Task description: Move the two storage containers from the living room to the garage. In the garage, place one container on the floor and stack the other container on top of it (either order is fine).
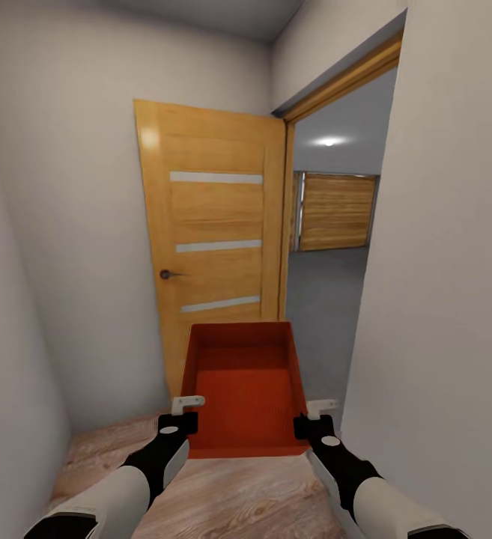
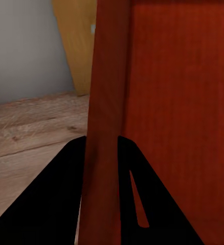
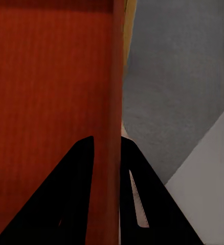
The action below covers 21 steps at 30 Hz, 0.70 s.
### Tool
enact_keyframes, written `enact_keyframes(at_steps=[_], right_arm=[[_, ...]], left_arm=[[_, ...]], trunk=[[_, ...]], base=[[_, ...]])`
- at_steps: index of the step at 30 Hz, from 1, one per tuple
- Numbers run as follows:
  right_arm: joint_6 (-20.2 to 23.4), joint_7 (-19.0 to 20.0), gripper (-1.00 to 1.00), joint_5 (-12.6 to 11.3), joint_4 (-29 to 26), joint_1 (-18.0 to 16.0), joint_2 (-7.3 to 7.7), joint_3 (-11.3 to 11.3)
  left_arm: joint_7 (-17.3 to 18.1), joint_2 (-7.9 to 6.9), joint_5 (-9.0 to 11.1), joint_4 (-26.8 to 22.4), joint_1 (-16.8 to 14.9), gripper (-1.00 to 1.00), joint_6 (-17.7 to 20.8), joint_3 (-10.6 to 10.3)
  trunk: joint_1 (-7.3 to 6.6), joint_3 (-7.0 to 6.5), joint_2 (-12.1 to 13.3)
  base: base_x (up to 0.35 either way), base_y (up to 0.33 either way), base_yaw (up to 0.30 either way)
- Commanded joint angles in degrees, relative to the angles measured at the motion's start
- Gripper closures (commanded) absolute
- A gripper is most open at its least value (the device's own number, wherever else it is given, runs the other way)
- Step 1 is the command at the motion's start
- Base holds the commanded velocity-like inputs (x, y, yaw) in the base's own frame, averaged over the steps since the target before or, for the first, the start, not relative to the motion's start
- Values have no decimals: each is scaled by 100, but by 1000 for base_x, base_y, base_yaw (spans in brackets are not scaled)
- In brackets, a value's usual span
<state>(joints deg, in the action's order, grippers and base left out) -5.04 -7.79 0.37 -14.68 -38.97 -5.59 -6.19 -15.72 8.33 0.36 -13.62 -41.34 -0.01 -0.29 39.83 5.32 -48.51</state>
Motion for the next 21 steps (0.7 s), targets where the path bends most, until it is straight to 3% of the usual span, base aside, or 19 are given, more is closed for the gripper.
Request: enact_keyframes(at_steps=[1,5,21], right_arm=[[-15,-47,100,-28,18,-6,5,162],[-18,-47,100,-28,18,-6,-5,162],[-25,-47,100,-28,18,-6,-5,164]], left_arm=[[-55,-280,-89,-176,-5,100,-78,418],[-54,-284,-89,-176,-5,100,-78,424],[-54,-280,-89,-176,-5,100,-69,424]], trunk=[[1,10,-8],[1,10,-8],[1,10,-8]], base=[[0,0,-255],[43,52,-225],[183,267,-40]])
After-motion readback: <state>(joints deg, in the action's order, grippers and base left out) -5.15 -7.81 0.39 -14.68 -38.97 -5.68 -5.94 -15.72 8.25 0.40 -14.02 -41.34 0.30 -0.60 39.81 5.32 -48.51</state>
